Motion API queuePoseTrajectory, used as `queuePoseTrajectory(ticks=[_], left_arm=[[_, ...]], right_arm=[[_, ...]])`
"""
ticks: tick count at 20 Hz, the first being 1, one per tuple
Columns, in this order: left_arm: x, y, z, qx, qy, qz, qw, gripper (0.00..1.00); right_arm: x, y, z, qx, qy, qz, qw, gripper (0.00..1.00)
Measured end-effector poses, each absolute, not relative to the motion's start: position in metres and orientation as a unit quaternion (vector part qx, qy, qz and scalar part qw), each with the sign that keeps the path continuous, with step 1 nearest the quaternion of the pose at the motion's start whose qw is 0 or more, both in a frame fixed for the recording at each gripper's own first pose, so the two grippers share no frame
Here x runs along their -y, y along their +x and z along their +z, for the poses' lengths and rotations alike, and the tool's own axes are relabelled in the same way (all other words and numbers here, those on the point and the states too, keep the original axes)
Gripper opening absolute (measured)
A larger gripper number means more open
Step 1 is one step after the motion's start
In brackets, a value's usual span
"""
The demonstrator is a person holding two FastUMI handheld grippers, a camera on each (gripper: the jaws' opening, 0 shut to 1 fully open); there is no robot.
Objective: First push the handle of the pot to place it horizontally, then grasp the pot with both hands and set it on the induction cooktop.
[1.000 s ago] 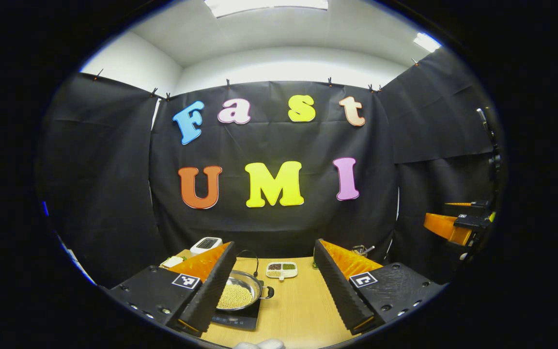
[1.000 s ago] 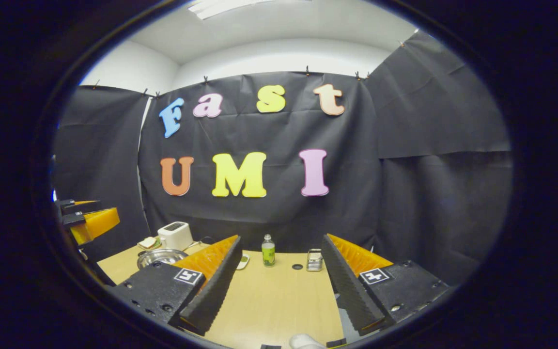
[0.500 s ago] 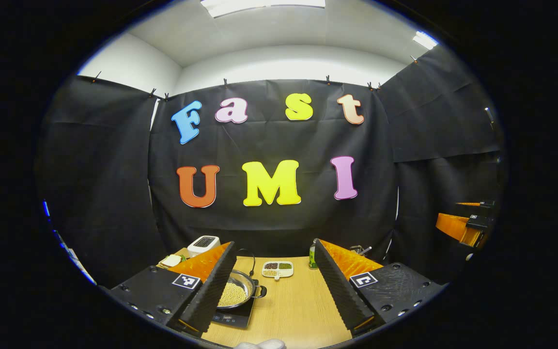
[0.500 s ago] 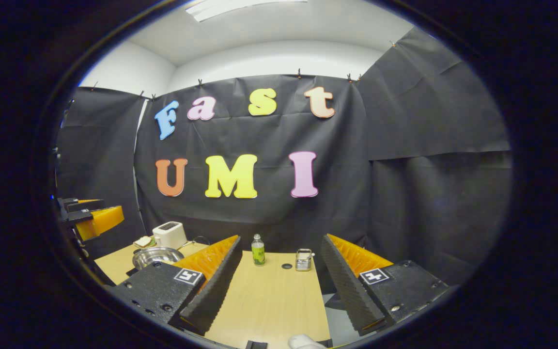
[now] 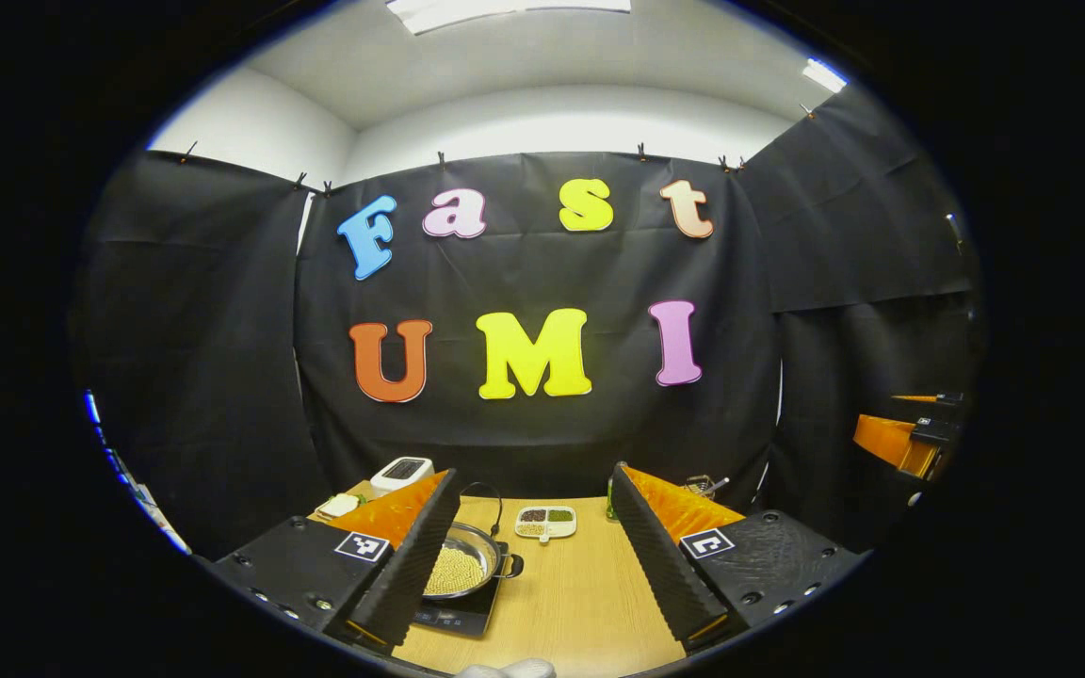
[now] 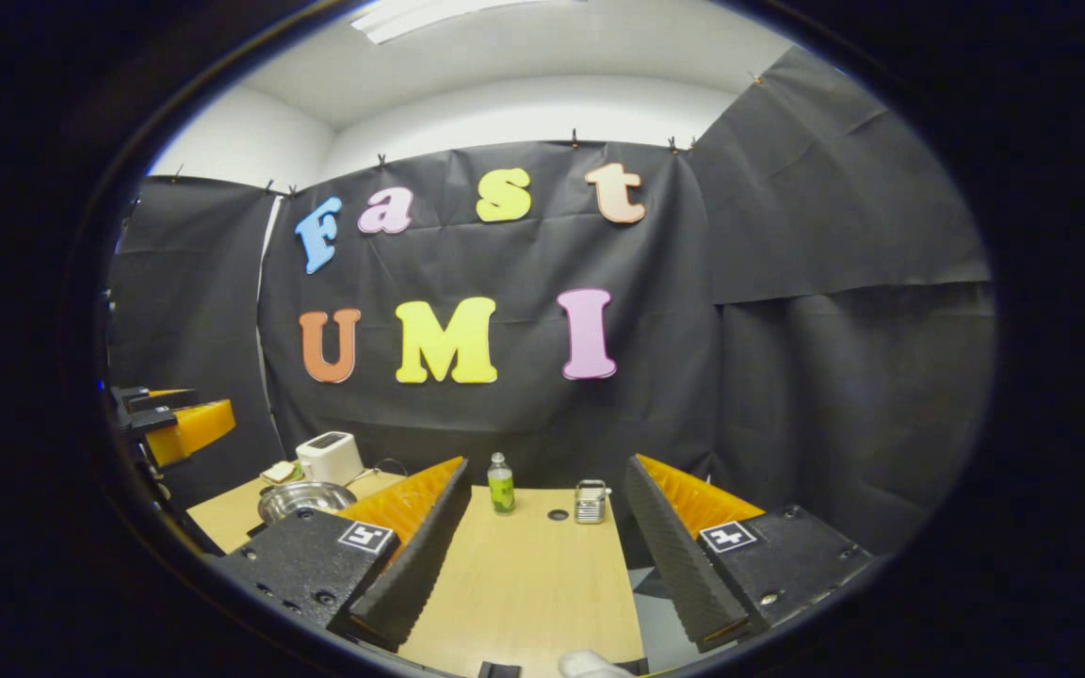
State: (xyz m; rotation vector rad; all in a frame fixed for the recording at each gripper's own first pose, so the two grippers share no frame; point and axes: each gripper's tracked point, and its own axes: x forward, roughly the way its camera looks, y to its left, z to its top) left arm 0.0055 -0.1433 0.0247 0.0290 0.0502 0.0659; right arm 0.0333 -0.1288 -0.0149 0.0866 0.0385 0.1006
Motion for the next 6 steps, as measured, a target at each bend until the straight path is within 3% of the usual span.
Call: queuePoseTrajectory(ticks=[6], left_arm=[[0.1497,0.0121,0.0265,-0.024,0.015,0.031,0.999,0.96]], right_arm=[[0.1306,0.0388,-0.0133,-0.02,0.043,0.053,0.997,1.0]])
